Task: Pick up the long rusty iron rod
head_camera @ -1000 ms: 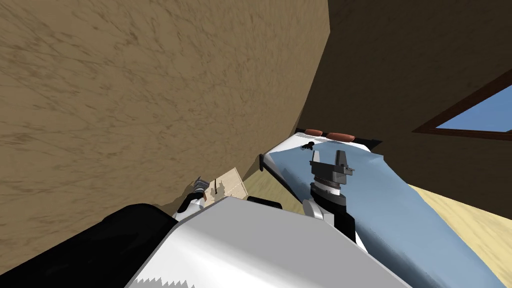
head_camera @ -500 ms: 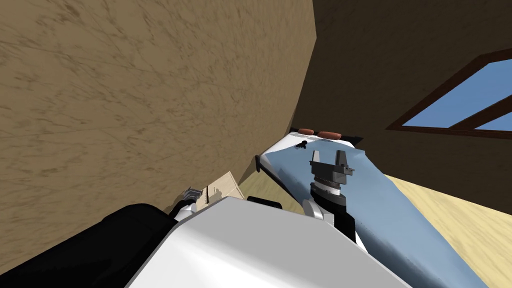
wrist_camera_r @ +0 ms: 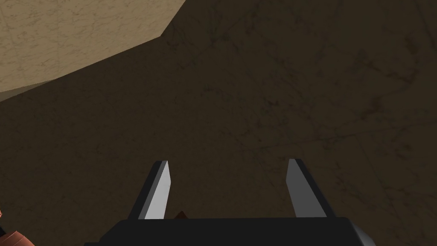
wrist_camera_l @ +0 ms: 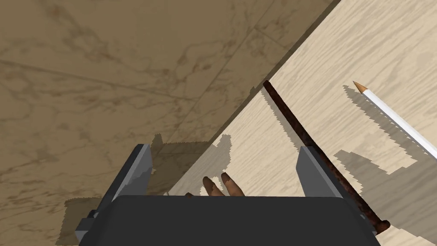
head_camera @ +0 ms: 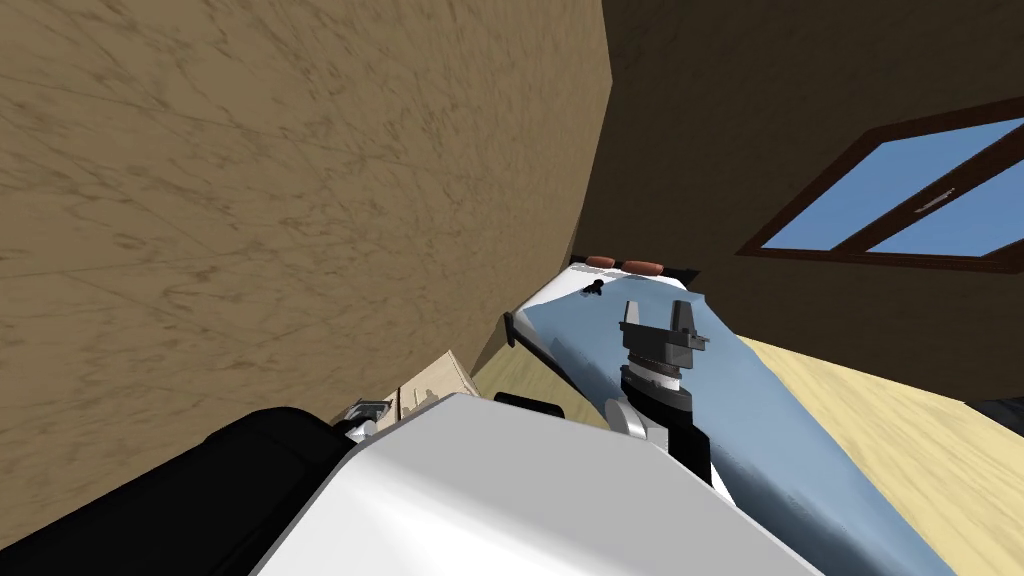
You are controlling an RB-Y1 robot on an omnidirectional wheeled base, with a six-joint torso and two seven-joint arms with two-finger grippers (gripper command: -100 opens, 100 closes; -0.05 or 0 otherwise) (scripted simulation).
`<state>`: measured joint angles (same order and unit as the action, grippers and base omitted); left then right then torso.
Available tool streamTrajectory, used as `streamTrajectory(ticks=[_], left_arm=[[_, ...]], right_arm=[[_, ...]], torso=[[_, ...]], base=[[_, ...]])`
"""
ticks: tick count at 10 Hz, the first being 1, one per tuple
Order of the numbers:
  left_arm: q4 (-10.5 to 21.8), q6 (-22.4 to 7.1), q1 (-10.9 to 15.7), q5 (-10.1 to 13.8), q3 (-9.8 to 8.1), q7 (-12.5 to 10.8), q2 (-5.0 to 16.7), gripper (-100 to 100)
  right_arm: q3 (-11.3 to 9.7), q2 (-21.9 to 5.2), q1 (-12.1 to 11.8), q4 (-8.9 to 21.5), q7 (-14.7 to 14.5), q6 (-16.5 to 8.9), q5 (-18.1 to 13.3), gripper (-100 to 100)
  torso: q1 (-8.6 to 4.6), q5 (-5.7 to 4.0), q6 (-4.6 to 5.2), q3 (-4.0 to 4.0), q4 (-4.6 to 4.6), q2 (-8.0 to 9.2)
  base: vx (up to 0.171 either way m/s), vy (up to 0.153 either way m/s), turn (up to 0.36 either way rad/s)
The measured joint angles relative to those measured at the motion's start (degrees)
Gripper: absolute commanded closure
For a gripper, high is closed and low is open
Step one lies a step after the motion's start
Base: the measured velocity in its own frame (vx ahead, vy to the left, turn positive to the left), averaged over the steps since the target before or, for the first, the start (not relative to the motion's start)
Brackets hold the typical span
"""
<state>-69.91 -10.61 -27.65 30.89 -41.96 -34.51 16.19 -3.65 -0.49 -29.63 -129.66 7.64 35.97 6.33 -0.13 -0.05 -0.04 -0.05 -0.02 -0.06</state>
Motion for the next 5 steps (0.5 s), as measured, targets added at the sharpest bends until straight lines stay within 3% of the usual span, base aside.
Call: streamTrajectory(ticks=[1, 2, 5], left_arm=[[1.0, -0.3, 0.3, -0.1, -0.39, -0.2, 0.0, -100], [2.8, -1.2, 1.1, 0.2, -1.88, -1.0, 0.1, -100], [8.1, -3.4, 0.5, 3.4, -3.65, -3.8, 1.9, -100]], right_arm=[[0.0, 0.0, 0.0, 0.0, 0.0, 0.0, 0.0, 0], [0.0, 0.0, 0.0, 0.0, 0.0, 0.0, 0.0, 0], [0.0, 0.0, 0.0, 0.0, 0.0, 0.0, 0.0, 0]], torso=[[0.03, 0.00, -0.01, 0.06, 0.02, 0.10], [0.03, 0.01, 0.05, 0.04, 0.02, 0.07], [0.04, 0.01, -0.02, 0.01, 0.00, 0.02]], base=[[0.037, -0.005, -0.198], [0.044, -0.001, -0.107], [0.056, 0.000, -0.135]])
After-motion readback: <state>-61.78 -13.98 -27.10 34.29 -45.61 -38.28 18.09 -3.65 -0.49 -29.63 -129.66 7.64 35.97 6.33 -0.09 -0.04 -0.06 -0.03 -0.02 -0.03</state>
